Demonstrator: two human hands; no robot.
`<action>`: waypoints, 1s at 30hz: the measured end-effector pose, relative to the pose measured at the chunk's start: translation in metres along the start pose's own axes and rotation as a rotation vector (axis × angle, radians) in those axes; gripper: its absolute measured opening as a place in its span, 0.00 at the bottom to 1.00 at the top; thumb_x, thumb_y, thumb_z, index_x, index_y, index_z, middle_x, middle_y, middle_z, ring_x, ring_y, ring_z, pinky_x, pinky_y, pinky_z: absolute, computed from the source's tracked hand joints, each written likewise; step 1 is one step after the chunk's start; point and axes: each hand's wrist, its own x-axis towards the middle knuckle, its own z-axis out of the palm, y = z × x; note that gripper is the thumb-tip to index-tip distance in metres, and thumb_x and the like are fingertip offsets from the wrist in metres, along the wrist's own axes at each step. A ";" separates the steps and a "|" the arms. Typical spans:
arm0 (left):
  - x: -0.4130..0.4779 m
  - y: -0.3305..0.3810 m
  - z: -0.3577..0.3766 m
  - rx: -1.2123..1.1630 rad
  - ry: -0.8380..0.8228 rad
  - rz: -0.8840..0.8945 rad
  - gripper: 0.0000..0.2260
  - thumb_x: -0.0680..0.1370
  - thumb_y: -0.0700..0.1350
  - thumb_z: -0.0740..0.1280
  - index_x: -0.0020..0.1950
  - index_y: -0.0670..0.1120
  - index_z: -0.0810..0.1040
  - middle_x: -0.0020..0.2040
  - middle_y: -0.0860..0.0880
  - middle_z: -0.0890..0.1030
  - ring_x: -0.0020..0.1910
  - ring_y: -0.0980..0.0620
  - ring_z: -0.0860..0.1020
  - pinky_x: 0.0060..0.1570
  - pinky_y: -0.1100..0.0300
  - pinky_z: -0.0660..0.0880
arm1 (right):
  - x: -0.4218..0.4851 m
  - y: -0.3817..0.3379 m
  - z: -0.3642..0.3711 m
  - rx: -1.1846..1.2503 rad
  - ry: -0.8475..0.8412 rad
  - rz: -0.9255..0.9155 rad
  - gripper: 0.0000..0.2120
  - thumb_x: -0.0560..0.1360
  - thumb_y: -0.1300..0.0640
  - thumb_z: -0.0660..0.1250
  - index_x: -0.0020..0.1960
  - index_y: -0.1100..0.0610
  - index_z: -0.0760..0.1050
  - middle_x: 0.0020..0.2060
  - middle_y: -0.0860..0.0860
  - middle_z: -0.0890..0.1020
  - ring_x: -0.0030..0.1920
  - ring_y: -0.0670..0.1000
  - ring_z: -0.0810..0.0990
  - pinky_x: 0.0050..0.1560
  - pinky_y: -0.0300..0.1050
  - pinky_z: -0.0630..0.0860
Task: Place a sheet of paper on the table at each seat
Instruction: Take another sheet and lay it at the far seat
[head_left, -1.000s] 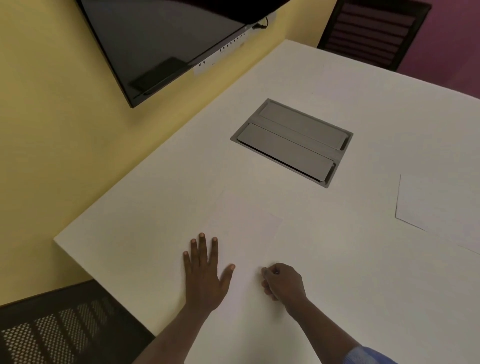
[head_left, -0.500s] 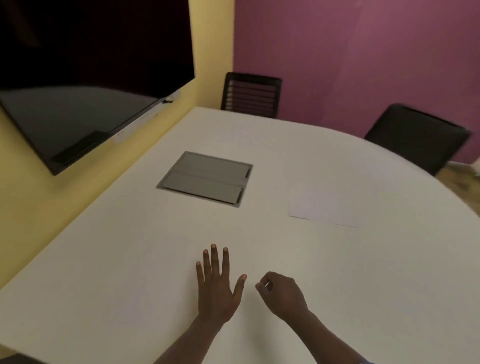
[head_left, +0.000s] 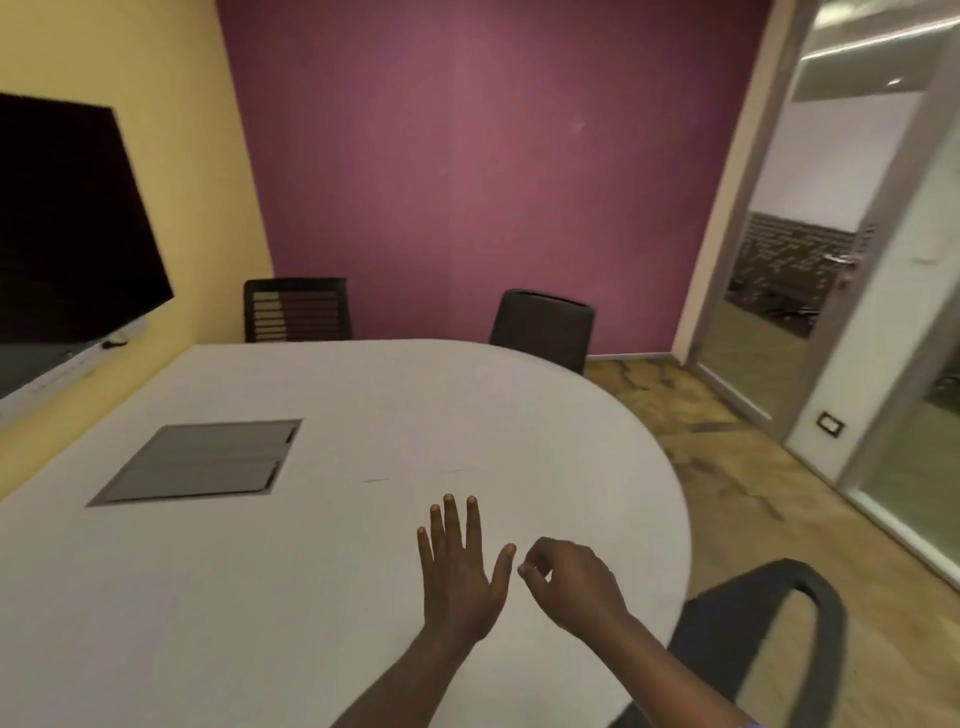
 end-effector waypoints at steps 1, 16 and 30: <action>0.001 0.024 0.003 -0.007 -0.001 0.027 0.38 0.79 0.70 0.41 0.83 0.51 0.42 0.83 0.45 0.40 0.83 0.44 0.40 0.80 0.44 0.39 | -0.007 0.017 -0.015 0.002 0.027 0.020 0.10 0.78 0.43 0.63 0.51 0.47 0.79 0.46 0.42 0.84 0.48 0.46 0.81 0.48 0.44 0.78; 0.025 0.312 0.099 -0.063 -0.083 0.356 0.39 0.78 0.69 0.40 0.84 0.49 0.47 0.84 0.42 0.47 0.83 0.40 0.46 0.80 0.40 0.45 | -0.037 0.266 -0.184 -0.032 0.272 0.347 0.09 0.76 0.43 0.65 0.41 0.46 0.74 0.34 0.43 0.78 0.37 0.44 0.77 0.34 0.42 0.71; 0.180 0.488 0.231 -0.077 -0.040 0.270 0.39 0.78 0.70 0.39 0.84 0.51 0.50 0.84 0.45 0.50 0.83 0.42 0.47 0.80 0.42 0.44 | 0.119 0.458 -0.311 0.035 0.262 0.332 0.07 0.76 0.46 0.66 0.41 0.47 0.75 0.37 0.44 0.81 0.39 0.46 0.79 0.37 0.43 0.74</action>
